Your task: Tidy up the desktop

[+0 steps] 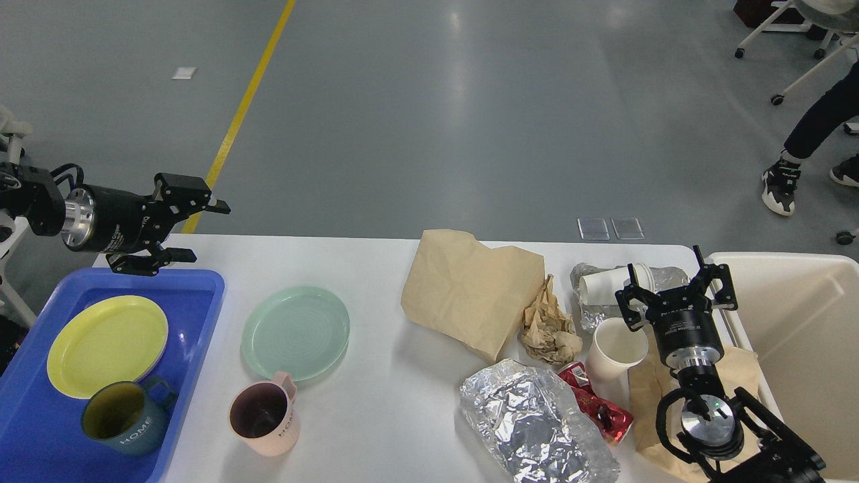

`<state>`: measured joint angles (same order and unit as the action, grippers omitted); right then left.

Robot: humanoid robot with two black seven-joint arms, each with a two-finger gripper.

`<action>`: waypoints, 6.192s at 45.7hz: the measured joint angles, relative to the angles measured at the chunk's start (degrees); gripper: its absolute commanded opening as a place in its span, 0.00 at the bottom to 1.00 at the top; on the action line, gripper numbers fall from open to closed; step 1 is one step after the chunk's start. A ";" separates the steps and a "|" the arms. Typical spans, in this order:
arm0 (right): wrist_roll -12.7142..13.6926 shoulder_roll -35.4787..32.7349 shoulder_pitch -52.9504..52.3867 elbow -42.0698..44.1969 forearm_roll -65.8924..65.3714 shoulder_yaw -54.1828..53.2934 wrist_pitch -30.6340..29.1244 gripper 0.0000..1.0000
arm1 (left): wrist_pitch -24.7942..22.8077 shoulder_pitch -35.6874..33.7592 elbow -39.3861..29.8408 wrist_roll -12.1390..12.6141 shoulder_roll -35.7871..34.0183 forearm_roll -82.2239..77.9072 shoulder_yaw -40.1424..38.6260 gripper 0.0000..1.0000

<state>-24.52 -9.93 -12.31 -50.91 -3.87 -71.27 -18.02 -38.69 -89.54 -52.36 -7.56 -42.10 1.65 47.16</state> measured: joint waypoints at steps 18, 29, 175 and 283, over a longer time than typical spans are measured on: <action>0.00 0.00 0.00 0.01 0.00 0.00 0.00 1.00 | -4.27 -39.76 -22.68 0.19 18.37 0.08 30.80 0.98; 0.00 0.00 0.00 0.02 0.01 0.00 0.00 1.00 | -8.57 -55.40 -37.08 0.13 32.62 4.73 36.41 0.97; 0.00 0.00 0.00 0.02 0.01 0.01 0.00 1.00 | -7.05 -55.40 -45.93 1.19 27.84 8.00 42.28 0.94; 0.00 0.00 0.00 0.02 0.00 0.00 0.00 1.00 | 33.26 2.39 -26.61 1.15 28.30 8.78 32.08 0.78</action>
<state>-24.52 -9.93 -12.31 -50.89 -3.87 -71.27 -18.02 -5.42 -87.15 -78.97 -6.41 -13.81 10.43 79.24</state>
